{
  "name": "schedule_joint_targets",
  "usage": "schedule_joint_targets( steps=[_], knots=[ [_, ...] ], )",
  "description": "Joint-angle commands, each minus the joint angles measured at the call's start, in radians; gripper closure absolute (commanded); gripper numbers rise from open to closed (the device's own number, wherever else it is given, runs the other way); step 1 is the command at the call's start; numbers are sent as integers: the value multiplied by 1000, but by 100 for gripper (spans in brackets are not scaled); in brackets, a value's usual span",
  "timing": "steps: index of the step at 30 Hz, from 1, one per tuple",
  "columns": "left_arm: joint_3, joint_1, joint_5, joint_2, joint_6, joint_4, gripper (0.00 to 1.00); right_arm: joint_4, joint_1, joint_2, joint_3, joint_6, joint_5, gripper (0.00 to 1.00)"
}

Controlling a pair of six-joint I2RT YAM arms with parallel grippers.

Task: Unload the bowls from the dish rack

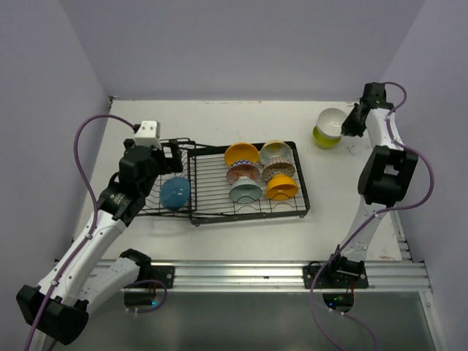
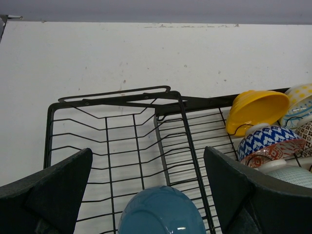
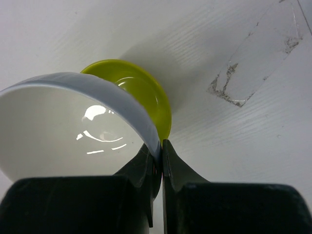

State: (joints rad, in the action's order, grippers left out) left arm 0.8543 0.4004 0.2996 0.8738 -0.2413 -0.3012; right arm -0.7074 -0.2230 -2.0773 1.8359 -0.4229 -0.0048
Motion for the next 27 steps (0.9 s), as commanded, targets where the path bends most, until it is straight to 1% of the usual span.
schedule_joint_targets(
  steps=[1,10,12,13,15,17,19,23,27],
  knots=[
    [5,-2,-7,-16,23,48,0,-10,-1,-18,68,16,-6,100],
    [3,-2,-11,-18,26,48,0,-15,2,-78,105,23,-12,100],
    [3,-2,-8,-19,27,50,0,-21,1,-95,120,26,-20,96],
    [3,-2,-7,-19,27,50,0,-23,2,-99,125,26,-23,88],
    [3,-2,-7,-19,27,50,0,-21,4,-105,135,26,-32,83],
    [3,-2,-8,-21,28,48,0,-21,8,-109,143,26,-40,73],
    [2,-2,-8,-24,28,50,0,-26,10,-113,155,24,-46,60],
    [0,-2,-10,-22,30,50,0,-27,16,-107,160,24,-46,55],
    [0,-2,-11,-29,30,50,0,-29,17,-89,137,33,-18,55]
  ],
)
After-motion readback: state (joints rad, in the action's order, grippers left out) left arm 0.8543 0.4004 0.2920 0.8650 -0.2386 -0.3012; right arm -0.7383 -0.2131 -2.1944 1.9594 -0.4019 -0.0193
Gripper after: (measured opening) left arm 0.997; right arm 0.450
